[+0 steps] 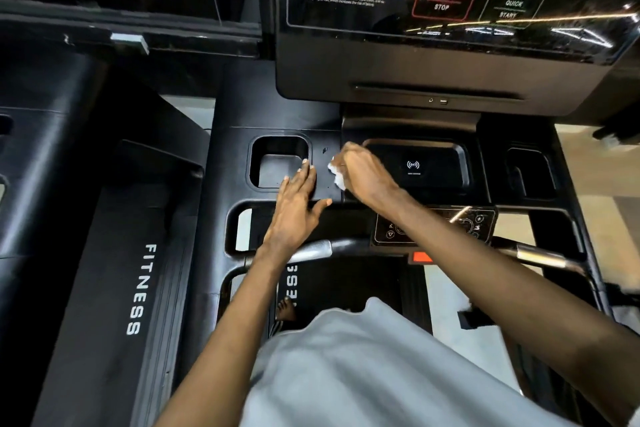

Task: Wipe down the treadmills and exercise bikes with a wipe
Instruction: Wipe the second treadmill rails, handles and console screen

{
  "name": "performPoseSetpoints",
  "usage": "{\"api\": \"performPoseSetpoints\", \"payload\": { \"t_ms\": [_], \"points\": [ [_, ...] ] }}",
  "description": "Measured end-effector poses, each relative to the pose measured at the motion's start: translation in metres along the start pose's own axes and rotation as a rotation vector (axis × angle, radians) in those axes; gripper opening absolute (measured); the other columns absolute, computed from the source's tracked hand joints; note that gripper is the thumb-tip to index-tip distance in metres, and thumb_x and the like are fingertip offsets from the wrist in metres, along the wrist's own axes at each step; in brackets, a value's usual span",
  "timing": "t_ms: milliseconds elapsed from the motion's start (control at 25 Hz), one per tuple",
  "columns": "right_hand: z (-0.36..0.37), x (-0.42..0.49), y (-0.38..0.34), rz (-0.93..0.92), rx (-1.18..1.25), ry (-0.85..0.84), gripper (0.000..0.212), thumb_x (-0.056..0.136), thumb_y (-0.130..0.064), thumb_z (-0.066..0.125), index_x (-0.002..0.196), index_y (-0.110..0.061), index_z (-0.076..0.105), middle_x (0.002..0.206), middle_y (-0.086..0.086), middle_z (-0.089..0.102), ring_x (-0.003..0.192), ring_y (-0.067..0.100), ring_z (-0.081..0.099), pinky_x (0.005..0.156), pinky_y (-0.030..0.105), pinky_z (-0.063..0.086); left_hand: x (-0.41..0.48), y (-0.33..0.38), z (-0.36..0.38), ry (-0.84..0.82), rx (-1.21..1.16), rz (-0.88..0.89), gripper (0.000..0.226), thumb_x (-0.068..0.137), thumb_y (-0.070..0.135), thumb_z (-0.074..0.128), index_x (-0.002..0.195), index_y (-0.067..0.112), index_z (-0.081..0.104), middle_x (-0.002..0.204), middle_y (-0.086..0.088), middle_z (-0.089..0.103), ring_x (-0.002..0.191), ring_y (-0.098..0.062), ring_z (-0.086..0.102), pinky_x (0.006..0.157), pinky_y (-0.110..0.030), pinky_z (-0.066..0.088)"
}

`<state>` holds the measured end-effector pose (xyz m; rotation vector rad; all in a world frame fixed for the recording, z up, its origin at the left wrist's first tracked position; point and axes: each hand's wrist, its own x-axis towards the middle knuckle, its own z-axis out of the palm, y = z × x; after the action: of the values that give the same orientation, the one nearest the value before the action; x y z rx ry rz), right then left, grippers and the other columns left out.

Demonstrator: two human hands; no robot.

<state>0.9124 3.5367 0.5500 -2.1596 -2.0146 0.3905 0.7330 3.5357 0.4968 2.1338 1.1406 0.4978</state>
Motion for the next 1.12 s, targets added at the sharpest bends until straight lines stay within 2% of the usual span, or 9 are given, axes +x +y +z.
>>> {"api": "performPoseSetpoints", "payload": {
  "t_ms": [120, 280, 400, 480, 600, 720, 840, 1000, 1120],
  "points": [
    [-0.016, 0.018, 0.016, 0.103, 0.114, 0.068, 0.026, 0.085, 0.001, 0.053, 0.095, -0.01, 0.074, 0.098, 0.013, 0.068, 0.091, 0.034, 0.068, 0.079, 0.042, 0.055, 0.006, 0.012, 0.01, 0.009, 0.01, -0.035, 0.075, 0.098, 0.04, 0.061, 0.158, 0.012, 0.025, 0.167, -0.009, 0.009, 0.155, -0.021, 0.006, 0.122, -0.026, -0.009],
    [-0.022, 0.019, 0.054, 0.176, 0.143, 0.154, 0.025, 0.084, 0.004, 0.054, 0.084, -0.013, 0.071, 0.089, 0.008, 0.064, 0.079, 0.027, 0.067, 0.075, 0.039, 0.055, 0.012, 0.024, 0.021, 0.027, -0.02, -0.088, 0.076, 0.098, 0.041, 0.061, 0.159, 0.014, 0.024, 0.168, -0.007, 0.003, 0.155, -0.02, -0.004, 0.122, -0.028, -0.011],
    [-0.023, 0.0, 0.064, 0.143, 0.234, 0.036, 0.014, 0.086, -0.008, 0.067, 0.082, -0.02, 0.072, 0.082, -0.003, 0.066, 0.071, 0.012, 0.065, 0.073, 0.028, 0.054, 0.016, 0.025, 0.025, 0.054, -0.025, -0.115, 0.075, 0.097, 0.039, 0.063, 0.158, 0.015, 0.027, 0.168, -0.007, 0.004, 0.155, -0.02, -0.004, 0.123, -0.03, -0.009],
    [-0.03, -0.01, 0.066, 0.032, 0.27, -0.099, 0.012, 0.085, -0.015, 0.074, 0.082, -0.026, 0.07, 0.085, -0.009, 0.067, 0.071, 0.0, 0.065, 0.069, 0.019, 0.051, 0.018, 0.03, 0.027, 0.076, -0.009, -0.139, 0.072, 0.096, 0.038, 0.064, 0.157, 0.016, 0.032, 0.168, -0.01, 0.007, 0.155, -0.023, -0.001, 0.123, -0.035, -0.005],
    [-0.04, -0.019, 0.083, -0.064, 0.276, -0.251, 0.022, 0.083, -0.01, 0.077, 0.079, -0.029, 0.068, 0.087, -0.011, 0.066, 0.074, -0.002, 0.068, 0.072, 0.022, 0.055, 0.024, 0.039, 0.027, 0.059, 0.024, -0.19, 0.069, 0.096, 0.038, 0.064, 0.156, 0.019, 0.035, 0.168, -0.012, 0.007, 0.155, -0.025, -0.001, 0.124, -0.043, 0.001],
    [-0.047, -0.024, 0.109, 0.016, 0.236, -0.167, 0.015, 0.086, -0.007, 0.073, 0.088, -0.022, 0.074, 0.092, -0.01, 0.067, 0.08, 0.003, 0.067, 0.075, 0.022, 0.051, 0.025, 0.052, 0.028, 0.024, 0.074, -0.246, 0.061, 0.099, 0.042, 0.058, 0.153, 0.021, 0.039, 0.167, -0.013, 0.011, 0.155, -0.029, 0.0, 0.124, -0.048, 0.004],
    [-0.043, -0.028, 0.115, 0.062, 0.182, 0.031, 0.018, 0.09, -0.011, 0.063, 0.103, -0.016, 0.075, 0.104, 0.003, 0.066, 0.093, 0.017, 0.066, 0.088, 0.029, 0.051, 0.021, 0.073, 0.035, 0.004, 0.033, -0.258, 0.053, 0.103, 0.05, 0.046, 0.146, 0.02, 0.05, 0.162, -0.014, 0.027, 0.153, -0.031, 0.013, 0.124, -0.049, 0.013],
    [-0.039, -0.035, 0.101, -0.236, 0.205, -0.129, 0.021, 0.09, -0.016, 0.066, 0.108, -0.015, 0.076, 0.107, 0.004, 0.066, 0.101, 0.017, 0.061, 0.093, 0.03, 0.047, 0.004, 0.116, 0.049, -0.009, -0.175, -0.057, 0.048, 0.107, 0.045, 0.039, 0.138, 0.014, 0.059, 0.144, -0.007, 0.053, 0.137, -0.018, 0.045, 0.118, -0.035, 0.031],
    [-0.035, -0.028, 0.119, -0.151, 0.198, -0.024, 0.021, 0.09, -0.013, 0.063, 0.106, -0.014, 0.077, 0.106, 0.007, 0.062, 0.099, 0.02, 0.061, 0.089, 0.031, 0.047, -0.005, 0.129, 0.067, 0.01, -0.05, -0.008, 0.048, 0.105, 0.046, 0.043, 0.135, 0.012, 0.06, 0.132, -0.005, 0.057, 0.125, -0.02, 0.05, 0.111, -0.035, 0.039]
  ]
}}
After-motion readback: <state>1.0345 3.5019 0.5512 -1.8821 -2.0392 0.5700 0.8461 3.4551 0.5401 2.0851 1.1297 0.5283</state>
